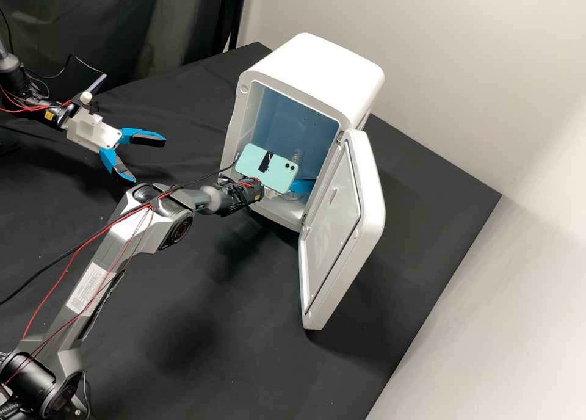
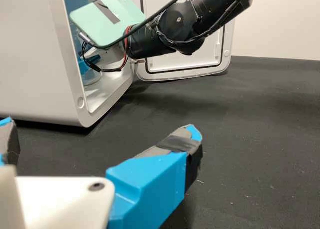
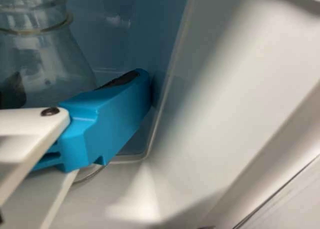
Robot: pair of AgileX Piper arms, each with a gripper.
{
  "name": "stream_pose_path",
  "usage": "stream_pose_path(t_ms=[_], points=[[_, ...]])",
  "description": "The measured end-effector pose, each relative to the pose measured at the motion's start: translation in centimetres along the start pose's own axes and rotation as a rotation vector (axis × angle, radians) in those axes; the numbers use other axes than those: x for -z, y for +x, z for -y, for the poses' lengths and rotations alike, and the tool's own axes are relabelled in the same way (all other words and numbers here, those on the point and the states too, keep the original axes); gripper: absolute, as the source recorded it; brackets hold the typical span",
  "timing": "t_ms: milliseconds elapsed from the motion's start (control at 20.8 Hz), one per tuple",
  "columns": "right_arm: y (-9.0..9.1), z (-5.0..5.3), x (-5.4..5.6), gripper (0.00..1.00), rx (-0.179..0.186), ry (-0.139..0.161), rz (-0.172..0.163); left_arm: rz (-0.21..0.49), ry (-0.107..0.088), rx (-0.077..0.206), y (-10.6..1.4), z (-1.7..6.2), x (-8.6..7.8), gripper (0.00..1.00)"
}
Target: Place the flask in the incubator
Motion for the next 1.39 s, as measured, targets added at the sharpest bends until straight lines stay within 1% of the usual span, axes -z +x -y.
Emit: stream_pose_path(t_ms=[144,240,337,433,481,577,673,769,866,914,1058,1202,1298,1395], points=[[0.0,0.03,0.03,1.0,0.004,-0.007,-0.003,-0.001,0.0,0.0,-0.01,0.0,0.01,1.0],[0.0,0.22,0.09,1.0,0.024,-0.012,-0.01,-0.002,0.004,-0.001,-0.02,-0.01,0.05,1.0],[-0.01,0.29,0.12,1.0,0.031,-0.003,-0.014,-0.002,0.007,-0.001,-0.02,-0.01,0.05,1.0],[-0.01,0.36,0.17,1.0,0.04,-0.014,-0.019,-0.004,0.006,-0.001,-0.04,-0.02,0.1,1.0],[-0.01,0.38,0.2,1.0,0.042,-0.014,-0.022,-0.008,0.006,-0.002,-0.07,-0.03,0.18,1.0],[0.0,0.39,0.2,1.0,0.047,-0.004,-0.03,-0.015,0.004,-0.004,-0.11,-0.05,0.31,1.0],[0.01,0.38,0.22,1.0,0.05,-0.008,-0.037,-0.015,0.004,-0.004,-0.11,-0.05,0.31,1.0],[0.01,0.4,0.24,1.0,0.052,0.003,-0.04,-0.016,0.004,-0.004,-0.13,-0.06,0.34,1.0],[0.03,0.39,0.16,1.0,0.057,0.0,-0.041,-0.018,0.003,-0.005,-0.15,-0.07,0.39,1.0],[0.03,0.4,0.16,1.0,0.058,0.009,-0.041,-0.018,0.003,-0.005,-0.15,-0.07,0.39,1.0],[0.01,0.37,0.2,1.0,0.063,0.021,-0.041,-0.021,0.003,-0.005,-0.17,-0.08,0.44,1.0],[0.01,0.37,0.2,1.0,0.063,0.021,-0.041,-0.023,0.002,-0.006,-0.19,-0.08,0.49,1.0],[0.01,0.35,0.16,1.0,0.063,0.042,-0.039,-0.023,0.008,-0.006,-0.19,-0.08,0.49,1.0],[-0.01,0.27,0.21,1.0,0.061,0.044,-0.04,-0.023,0.01,-0.005,-0.19,-0.08,0.49,1.0]])
